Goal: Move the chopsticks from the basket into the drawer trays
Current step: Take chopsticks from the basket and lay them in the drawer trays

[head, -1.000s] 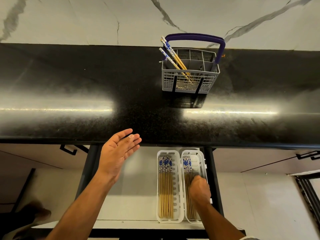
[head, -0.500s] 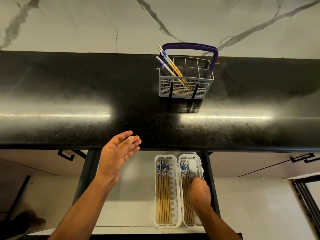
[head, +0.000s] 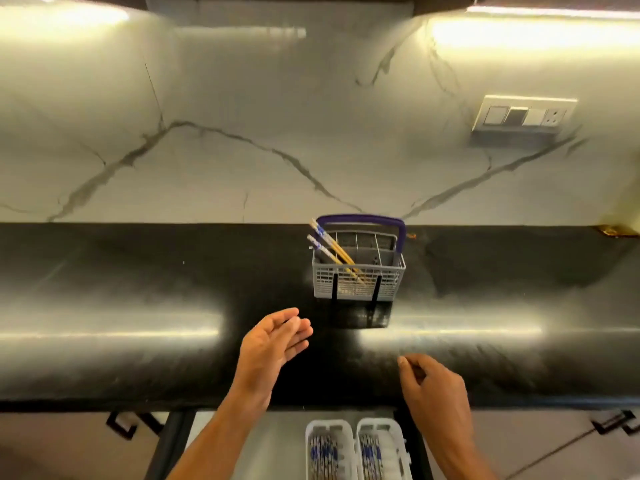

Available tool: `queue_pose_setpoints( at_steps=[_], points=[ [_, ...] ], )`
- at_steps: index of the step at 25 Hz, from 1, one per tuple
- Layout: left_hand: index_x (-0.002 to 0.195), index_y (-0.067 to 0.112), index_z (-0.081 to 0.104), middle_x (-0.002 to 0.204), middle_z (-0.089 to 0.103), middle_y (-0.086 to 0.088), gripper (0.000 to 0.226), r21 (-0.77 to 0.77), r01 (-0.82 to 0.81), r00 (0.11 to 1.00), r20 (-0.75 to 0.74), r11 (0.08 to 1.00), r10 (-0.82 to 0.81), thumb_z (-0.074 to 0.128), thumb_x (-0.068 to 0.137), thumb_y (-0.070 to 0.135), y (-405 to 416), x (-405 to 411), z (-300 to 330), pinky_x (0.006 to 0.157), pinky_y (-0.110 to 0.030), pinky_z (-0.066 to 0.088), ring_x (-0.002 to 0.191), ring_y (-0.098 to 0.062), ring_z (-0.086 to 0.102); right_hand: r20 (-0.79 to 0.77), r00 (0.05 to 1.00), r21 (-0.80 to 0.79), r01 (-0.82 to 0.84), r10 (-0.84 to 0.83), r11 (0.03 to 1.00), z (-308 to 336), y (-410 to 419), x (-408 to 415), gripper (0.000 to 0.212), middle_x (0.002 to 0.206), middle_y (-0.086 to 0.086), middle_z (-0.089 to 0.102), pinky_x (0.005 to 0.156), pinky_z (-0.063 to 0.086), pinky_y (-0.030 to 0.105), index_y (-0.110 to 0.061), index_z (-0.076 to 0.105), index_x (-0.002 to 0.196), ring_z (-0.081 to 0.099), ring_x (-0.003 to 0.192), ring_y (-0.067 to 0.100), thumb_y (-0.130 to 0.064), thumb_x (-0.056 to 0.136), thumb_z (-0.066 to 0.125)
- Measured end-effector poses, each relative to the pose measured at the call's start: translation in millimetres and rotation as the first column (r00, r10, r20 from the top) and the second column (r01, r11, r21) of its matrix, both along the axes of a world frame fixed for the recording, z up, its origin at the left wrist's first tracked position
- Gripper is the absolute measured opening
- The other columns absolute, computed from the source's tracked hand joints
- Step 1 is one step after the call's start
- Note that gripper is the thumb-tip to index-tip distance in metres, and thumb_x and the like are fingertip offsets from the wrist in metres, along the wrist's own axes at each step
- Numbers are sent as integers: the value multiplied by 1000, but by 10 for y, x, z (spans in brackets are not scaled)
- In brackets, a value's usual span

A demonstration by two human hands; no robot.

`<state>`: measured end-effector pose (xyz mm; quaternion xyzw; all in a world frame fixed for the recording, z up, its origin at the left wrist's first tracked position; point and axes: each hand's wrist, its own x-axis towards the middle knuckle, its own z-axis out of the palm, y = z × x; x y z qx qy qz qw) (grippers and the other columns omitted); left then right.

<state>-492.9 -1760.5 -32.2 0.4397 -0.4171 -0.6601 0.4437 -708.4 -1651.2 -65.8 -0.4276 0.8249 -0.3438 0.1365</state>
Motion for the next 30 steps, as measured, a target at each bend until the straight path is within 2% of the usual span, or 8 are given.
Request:
queue_pose_setpoints(
  at_steps=[5,9,13,16,19,22,25,30],
  points=[
    [98,25,69,95,76,-3,8,-215,7,939,338,977,68,62,94,21,-990,-414,475,87,-38,60,91,-17,74,26,1000,-212,-11,17,977,427,-272,49,5,70,-13,69,58,46,4,-26,73,88,64,65,-1,-27,90,68],
    [104,18,73,97,75,-3,18,-403,74,710,664,912,236,66,90,27,-1743,-706,667,81,-27,52,93,-17,70,70,996,-231,-44,61,972,511,-379,18,14,60,-20,65,62,43,-2,-33,67,79,65,64,-4,-24,87,72],
    [124,16,66,118,70,-5,34,-399,267,522,825,877,216,66,91,22,-2137,-924,669,82,-24,47,102,-19,66,85,996,-228,-19,39,974,506,-505,-89,15,49,-28,57,64,38,-8,-30,69,74,52,86,-26,-22,81,78],
    [121,17,67,108,71,-1,32,-340,369,425,890,865,168,70,89,19,-2317,-997,608,85,-31,57,88,-15,67,89,996,-230,23,-3,973,456,-598,-204,8,62,-18,65,64,39,-8,-24,74,76,54,91,-20,-22,80,80],
    [105,14,73,84,68,4,19,-311,381,435,891,871,128,73,87,21,-2414,-1038,576,78,-32,61,73,-11,67,118,993,-189,46,-24,981,421,-636,-277,12,67,-17,68,64,40,-7,-31,70,75,66,70,-1,-25,82,78],
    [102,12,74,83,71,2,17,-311,332,486,866,891,121,75,85,18,-2448,-1053,547,73,-30,62,72,-10,71,138,990,-192,62,-36,979,383,-635,-328,17,65,-15,69,62,40,-6,-33,68,72,64,75,-8,-24,82,78],
    [101,12,74,84,72,0,17,-323,330,524,844,887,112,76,84,14,-2457,-1039,562,66,-24,60,70,-10,72,148,989,-177,45,-19,983,397,-626,-351,8,70,-13,70,62,41,-6,-27,71,80,66,65,1,-22,85,75],
    [103,12,71,86,74,-6,20,-323,339,605,794,884,58,75,84,6,-2408,-984,663,64,-23,61,71,-15,75,179,983,-173,63,-32,983,413,-606,-373,6,72,-14,68,59,43,-3,-25,70,84,64,67,0,-22,87,73]
  ],
)
